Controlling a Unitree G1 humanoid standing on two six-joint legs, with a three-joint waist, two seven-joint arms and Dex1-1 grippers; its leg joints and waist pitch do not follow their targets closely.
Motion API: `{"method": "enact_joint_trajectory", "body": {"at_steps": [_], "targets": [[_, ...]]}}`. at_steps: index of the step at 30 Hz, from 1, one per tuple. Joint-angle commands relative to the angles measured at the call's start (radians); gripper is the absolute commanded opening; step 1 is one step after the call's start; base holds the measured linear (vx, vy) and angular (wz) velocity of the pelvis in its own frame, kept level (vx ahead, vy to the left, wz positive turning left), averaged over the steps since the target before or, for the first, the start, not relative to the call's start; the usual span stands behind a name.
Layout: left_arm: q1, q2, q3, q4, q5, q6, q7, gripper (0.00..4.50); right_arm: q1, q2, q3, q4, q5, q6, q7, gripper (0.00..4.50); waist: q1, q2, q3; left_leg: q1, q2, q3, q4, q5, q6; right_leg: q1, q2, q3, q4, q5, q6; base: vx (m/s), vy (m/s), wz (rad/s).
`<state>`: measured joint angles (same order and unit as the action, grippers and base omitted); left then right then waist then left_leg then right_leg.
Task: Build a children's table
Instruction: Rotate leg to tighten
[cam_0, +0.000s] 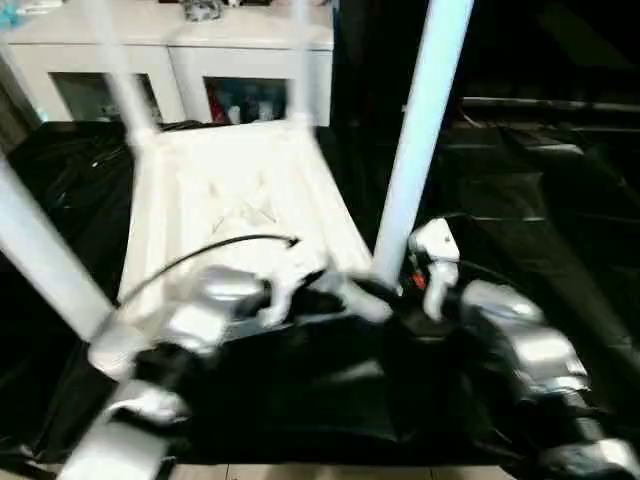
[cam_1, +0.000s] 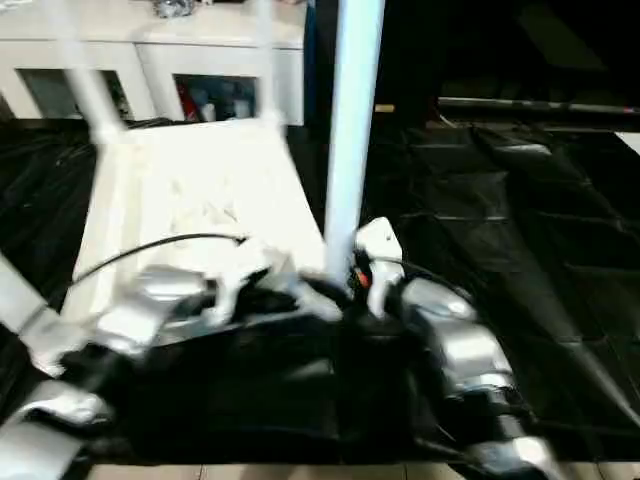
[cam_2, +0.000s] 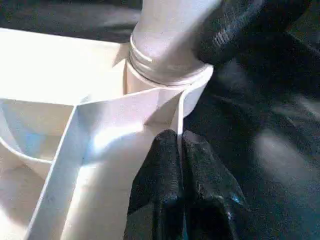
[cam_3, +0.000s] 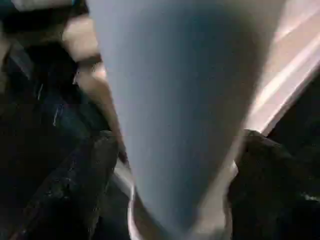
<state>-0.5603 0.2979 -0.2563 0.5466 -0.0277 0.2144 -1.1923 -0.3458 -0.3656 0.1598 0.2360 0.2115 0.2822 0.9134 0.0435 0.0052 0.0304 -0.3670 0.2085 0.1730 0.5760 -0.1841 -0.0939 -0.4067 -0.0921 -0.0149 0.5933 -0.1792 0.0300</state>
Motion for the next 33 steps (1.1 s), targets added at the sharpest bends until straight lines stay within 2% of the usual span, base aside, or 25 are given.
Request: {"method": "enact_joint_trajectory", "body": {"at_steps": [1,4,9,10,11,12,15,16,23,28,33], "targets": [[0.014,0.023,0.008,-0.041,-0.062,0.036,-0.074,0.0,0.007,-0.033,0.015,-0.018,-0.002,0.014,0.062,3.95,0.0,-0.012,-0.051,0.002,0.007,0.01,-0.066,-0.214,0.056,0.047,-0.02,0.013,-0.06,-0.156,-0.237,0.0,0.0,0.0],[0.02,0.039,0.009,-0.058,-0.076,0.051,-0.096,0.0,0.01,-0.045,0.025,-0.026,0.004,0.022,0.082,3.95,-0.005,-0.012,-0.051,0.001,0.006,0.012,-0.063,-0.185,0.069,0.047,-0.018,0.011,-0.055,-0.098,-0.258,0.0,0.0,0.0],[0.027,0.048,0.011,-0.067,-0.076,0.052,-0.104,0.0,-0.006,-0.032,0.031,0.003,-0.008,0.005,0.065,3.95,-0.005,-0.014,-0.051,0.002,0.006,0.013,-0.061,-0.172,0.074,0.048,-0.02,0.012,-0.055,-0.098,-0.264,0.0,0.0,0.0],[0.029,0.047,0.009,-0.073,-0.078,0.056,-0.102,0.0,-0.007,-0.029,0.029,0.006,-0.005,0.002,0.066,3.95,-0.006,-0.021,-0.051,0.001,0.006,0.014,-0.061,-0.175,0.075,0.048,-0.019,0.011,-0.055,-0.105,-0.263,0.0,0.0,0.0],[0.029,0.047,0.009,-0.073,-0.078,0.056,-0.102,0.0,-0.007,-0.029,0.029,0.006,-0.005,0.002,0.066,3.95,-0.005,-0.019,-0.051,0.001,0.006,0.013,-0.061,-0.176,0.073,0.049,-0.021,0.012,-0.054,-0.111,-0.263,0.0,0.0,0.0],[0.03,0.045,0.006,-0.078,-0.08,0.061,-0.099,0.0,-0.007,-0.026,0.027,0.007,-0.003,-0.001,0.071,3.77,-0.005,-0.017,-0.05,0.003,0.007,0.013,-0.061,-0.179,0.071,0.047,-0.021,0.012,-0.055,-0.119,-0.26,0.0,0.0,0.0],[0.029,0.044,0.004,-0.076,-0.081,0.061,-0.098,0.0,-0.005,-0.023,0.031,0.012,-0.008,-0.009,0.075,3.77,-0.004,-0.017,-0.051,0.002,0.006,0.013,-0.06,-0.168,0.072,0.049,-0.02,0.012,-0.053,-0.104,-0.26,0.0,0.0,0.0],[0.029,0.044,0.003,-0.076,-0.081,0.061,-0.098,0.0,-0.005,-0.022,0.032,0.014,-0.009,-0.011,0.075,3.49,-0.004,-0.015,-0.051,0.002,0.006,0.013,-0.06,-0.165,0.072,0.049,-0.02,0.012,-0.053,-0.096,-0.261,0.0,0.0,0.0],[0.029,0.043,0.002,-0.08,-0.08,0.065,-0.096,0.0,-0.002,-0.023,0.04,0.015,-0.013,-0.017,0.08,2.92,-0.004,-0.017,-0.053,0.003,0.006,0.013,-0.058,-0.156,0.078,0.051,-0.019,0.012,-0.05,-0.078,-0.269,0.0,0.0,0.0],[0.031,0.045,0.004,-0.084,-0.08,0.068,-0.097,0.0,-0.001,-0.022,0.044,0.019,-0.016,-0.023,0.084,2.63,-0.004,-0.017,-0.053,0.003,0.005,0.013,-0.056,-0.146,0.084,0.052,-0.019,0.011,-0.048,-0.063,-0.275,0.0,0.0,0.0],[0.033,0.034,0.006,-0.074,-0.07,0.06,-0.066,0.0,0.015,-0.005,0.04,0.029,-0.019,-0.032,0.055,2.59,-0.004,-0.018,-0.054,0.002,0.005,0.014,-0.055,-0.133,0.091,0.052,-0.019,0.012,-0.046,-0.05,-0.278,0.0,0.0,0.0]]}}
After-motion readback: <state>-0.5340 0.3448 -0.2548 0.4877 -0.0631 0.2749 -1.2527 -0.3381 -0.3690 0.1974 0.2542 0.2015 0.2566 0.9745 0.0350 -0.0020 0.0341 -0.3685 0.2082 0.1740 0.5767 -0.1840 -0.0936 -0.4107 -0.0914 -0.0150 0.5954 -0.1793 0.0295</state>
